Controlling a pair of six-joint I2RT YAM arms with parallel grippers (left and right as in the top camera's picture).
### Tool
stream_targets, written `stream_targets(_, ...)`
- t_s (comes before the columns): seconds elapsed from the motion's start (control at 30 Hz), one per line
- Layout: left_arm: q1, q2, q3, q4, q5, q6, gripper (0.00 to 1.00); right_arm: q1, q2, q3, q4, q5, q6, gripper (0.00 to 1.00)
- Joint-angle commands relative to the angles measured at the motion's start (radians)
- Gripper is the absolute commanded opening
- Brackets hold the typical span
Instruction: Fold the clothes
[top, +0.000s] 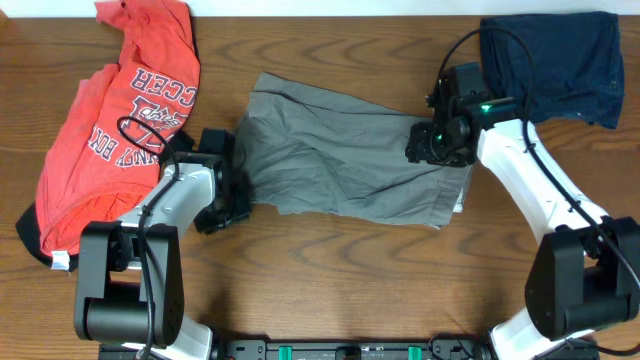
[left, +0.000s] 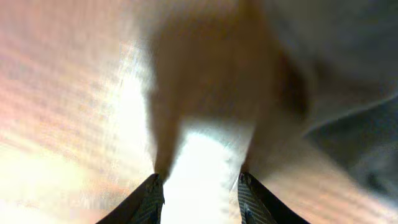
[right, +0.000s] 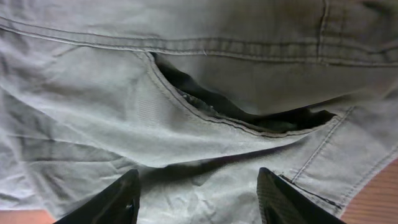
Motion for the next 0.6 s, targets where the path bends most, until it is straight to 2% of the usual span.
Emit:
stream_targets(0.0, 0.002, 0.026, -0.026, -0.034, 0.025, -0.034, 0.41, 0.018, 0.012, -0.015, 0.002, -0.005, 0.014, 0.58)
stream_targets(0.23, 0.002, 0.000, 0.033, -0.045, 0.041, -0.021, 0.39, 0.022, 0.017, -0.065, 0.040, -0.003, 0.023, 0.43)
stream_targets(0.33, 0.002, -0.038, 0.100, -0.052, 0.040, 0.022, 0.40, 0.023, 0.031, -0.106, 0.084, -0.004, 0.042, 0.34)
stream_targets(0.4, 0.002, -0.067, 0.143, -0.035, 0.040, 0.068, 0.39, 0.024, 0.050, -0.132, 0.116, -0.005, 0.060, 0.23)
stream_targets(0.47, 0.001, -0.087, 0.174, 0.011, 0.040, 0.114, 0.40, 0.023, 0.076, -0.145, 0.145, -0.005, 0.067, 0.19)
stream_targets(0.57, -0.001, -0.104, 0.191, 0.107, 0.041, 0.183, 0.46, 0.023, 0.114, -0.145, 0.175, -0.004, 0.066, 0.18)
